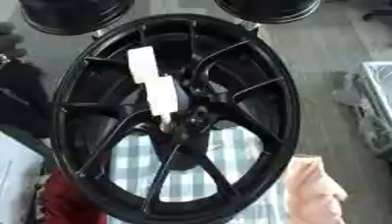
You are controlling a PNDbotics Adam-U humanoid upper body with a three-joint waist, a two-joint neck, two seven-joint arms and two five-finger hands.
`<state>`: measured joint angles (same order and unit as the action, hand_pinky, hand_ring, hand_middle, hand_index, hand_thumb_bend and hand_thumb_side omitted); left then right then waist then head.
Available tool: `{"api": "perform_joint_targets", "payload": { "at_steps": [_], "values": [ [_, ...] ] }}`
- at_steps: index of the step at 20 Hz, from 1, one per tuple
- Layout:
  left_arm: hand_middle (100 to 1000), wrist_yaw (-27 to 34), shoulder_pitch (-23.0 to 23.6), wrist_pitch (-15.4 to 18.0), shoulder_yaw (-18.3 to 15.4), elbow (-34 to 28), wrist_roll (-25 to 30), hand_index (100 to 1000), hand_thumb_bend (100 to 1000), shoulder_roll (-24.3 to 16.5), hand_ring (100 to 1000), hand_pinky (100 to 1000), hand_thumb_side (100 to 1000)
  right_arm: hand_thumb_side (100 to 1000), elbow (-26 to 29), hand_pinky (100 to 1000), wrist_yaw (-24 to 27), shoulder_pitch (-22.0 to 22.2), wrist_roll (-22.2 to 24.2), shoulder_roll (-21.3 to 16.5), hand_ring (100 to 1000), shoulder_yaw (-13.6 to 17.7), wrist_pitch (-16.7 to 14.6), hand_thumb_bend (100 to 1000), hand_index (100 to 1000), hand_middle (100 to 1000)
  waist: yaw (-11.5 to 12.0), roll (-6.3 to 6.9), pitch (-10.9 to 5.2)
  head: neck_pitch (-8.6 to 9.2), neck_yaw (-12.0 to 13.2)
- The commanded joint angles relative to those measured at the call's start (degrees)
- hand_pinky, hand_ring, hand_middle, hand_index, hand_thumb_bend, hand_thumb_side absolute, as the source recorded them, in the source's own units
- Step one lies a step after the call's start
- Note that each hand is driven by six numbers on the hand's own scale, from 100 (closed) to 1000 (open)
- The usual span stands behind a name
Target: Pull the pin out of the wheel hub.
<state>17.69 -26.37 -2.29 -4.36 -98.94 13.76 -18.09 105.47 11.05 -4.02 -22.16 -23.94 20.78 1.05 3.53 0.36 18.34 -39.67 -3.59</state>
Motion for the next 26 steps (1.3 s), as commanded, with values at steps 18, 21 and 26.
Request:
{"api": "perform_joint_targets", "payload": {
  "at_steps": [18,21,26],
  "values": [
    [775,3.73,-9.03,1.91,2.93,-4.61,0.96,769,100,-9.08,814,808,614,531,0.76,726,-0.11,-0.18,-0.34,-1.62,618,0.78,0.15,100,808,575,-1.15,0.82,-1.33,-0.75,-0.55],
    [779,6.56,-13.11,3.09,5.65,-5.47,2.62,775,100,-15.82,817,808,595,530,0.7,726,-0.37,0.19,-0.15,-1.97,618,0.64,0.25,100,808,575,-1.09,1.36,-1.58,-1.07,-0.74],
    [783,6.84,-19.21,2.75,11.0,-6.07,6.96,786,100,-27.07,819,806,584,530,0.72,726,-0.88,0.76,-0.01,-2.27,618,0.57,0.44,100,808,575,-1.04,1.96,-1.74,-1.49,-1.19]
  ]
}}
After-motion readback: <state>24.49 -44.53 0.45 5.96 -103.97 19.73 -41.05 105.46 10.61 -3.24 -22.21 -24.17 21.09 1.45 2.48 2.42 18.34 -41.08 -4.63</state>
